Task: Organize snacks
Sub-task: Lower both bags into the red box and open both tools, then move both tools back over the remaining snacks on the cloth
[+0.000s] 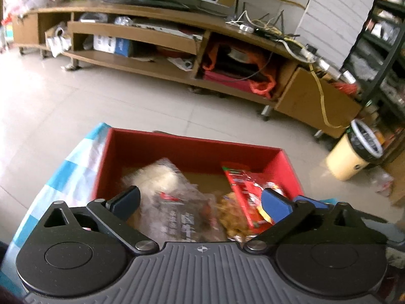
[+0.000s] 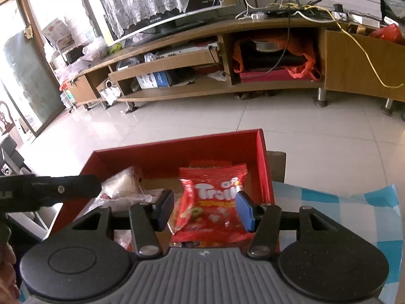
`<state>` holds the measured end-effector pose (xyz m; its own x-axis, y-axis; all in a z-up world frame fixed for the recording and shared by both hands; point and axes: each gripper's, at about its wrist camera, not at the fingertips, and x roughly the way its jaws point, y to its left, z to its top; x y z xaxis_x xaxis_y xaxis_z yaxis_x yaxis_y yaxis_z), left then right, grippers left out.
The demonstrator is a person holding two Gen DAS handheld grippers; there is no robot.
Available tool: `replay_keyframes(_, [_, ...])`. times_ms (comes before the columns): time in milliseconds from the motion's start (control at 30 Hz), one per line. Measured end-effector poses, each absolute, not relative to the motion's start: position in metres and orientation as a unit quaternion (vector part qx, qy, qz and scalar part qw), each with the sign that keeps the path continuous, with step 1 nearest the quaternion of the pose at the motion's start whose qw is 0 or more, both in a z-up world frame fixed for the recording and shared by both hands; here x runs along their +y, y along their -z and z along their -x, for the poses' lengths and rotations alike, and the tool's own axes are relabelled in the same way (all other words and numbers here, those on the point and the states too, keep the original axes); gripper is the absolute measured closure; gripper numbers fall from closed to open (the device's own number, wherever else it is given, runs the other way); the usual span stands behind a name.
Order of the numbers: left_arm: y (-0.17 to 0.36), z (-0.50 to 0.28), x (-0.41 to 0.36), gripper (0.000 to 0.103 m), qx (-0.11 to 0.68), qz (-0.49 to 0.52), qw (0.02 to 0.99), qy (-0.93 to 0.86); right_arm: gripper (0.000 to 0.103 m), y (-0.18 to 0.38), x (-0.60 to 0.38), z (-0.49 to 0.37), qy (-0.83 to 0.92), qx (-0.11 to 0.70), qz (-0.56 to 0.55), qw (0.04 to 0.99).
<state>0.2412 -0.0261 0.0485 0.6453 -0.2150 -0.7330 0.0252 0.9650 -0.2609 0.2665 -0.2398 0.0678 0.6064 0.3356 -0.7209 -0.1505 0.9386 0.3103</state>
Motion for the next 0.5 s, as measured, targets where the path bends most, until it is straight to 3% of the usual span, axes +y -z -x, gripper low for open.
replay_keyframes(500, [-0.052,-0.216,-0.03,0.0,0.426,0.158,0.884,0.109,0.046,-0.083,-0.251,-0.245,-0.134,0.409,-0.105,0.896])
